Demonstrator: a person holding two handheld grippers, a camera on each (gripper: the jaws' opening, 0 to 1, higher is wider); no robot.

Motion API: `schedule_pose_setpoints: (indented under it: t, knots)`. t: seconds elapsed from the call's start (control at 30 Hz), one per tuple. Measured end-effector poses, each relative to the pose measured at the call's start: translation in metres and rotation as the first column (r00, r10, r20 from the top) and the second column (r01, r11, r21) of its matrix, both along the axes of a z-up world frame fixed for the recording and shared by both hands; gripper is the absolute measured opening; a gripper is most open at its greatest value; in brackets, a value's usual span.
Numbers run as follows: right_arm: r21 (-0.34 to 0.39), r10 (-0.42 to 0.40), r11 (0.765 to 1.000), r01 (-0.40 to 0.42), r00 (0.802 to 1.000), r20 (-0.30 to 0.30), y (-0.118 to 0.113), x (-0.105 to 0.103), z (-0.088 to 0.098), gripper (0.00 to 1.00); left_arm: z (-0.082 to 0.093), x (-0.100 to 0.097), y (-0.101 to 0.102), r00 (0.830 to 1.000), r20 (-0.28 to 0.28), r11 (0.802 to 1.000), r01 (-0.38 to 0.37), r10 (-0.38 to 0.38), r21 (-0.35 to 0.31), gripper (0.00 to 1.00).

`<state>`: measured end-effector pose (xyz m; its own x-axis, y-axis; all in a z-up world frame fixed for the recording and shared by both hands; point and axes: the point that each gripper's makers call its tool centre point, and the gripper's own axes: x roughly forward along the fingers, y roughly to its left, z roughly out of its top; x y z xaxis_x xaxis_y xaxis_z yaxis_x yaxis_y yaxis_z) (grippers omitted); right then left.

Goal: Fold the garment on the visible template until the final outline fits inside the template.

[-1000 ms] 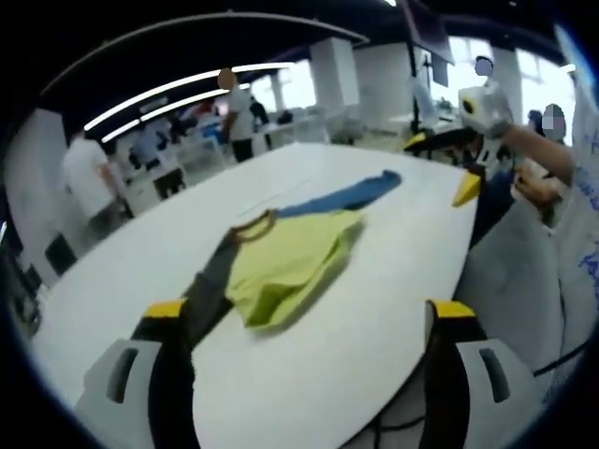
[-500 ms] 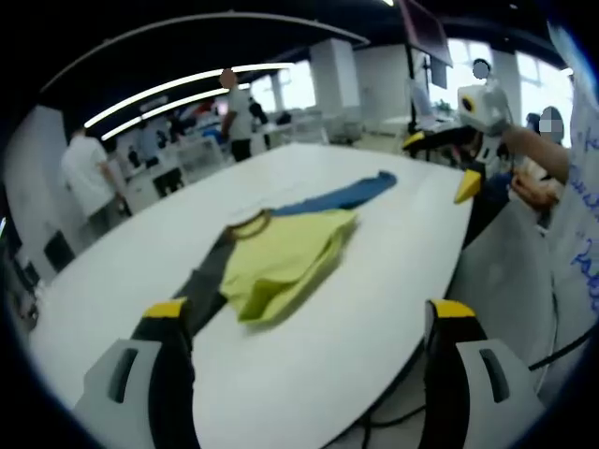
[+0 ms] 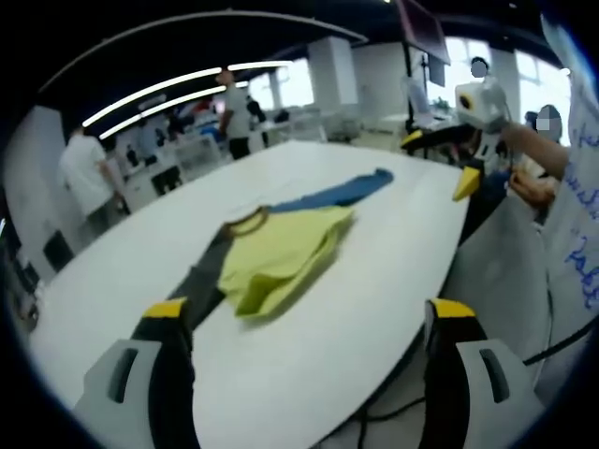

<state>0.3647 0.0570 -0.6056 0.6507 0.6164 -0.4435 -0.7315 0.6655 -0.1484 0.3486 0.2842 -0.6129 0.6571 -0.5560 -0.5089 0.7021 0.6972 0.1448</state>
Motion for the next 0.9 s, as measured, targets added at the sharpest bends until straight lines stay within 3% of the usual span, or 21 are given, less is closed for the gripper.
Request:
schedule_pose_setpoints:
  t: [0.53, 0.9]
  knots:
    - [-0.01, 0.017, 1.0, -0.017, 1.0, -0.015, 0.0, 0.002, -0.006, 1.0, 0.003, 0.003, 0.001, 1.0, 0.003, 1.0, -0.005, 0.005, -0.013, 0.99]
    - [-0.027, 0.026, 0.999, -0.027, 0.999, -0.029, 0.002, 0.008, -0.012, 0.96, 0.0, 0.009, 0.004, 1.0, -0.017, 0.999, -0.011, 0.01, -0.042, 0.9]
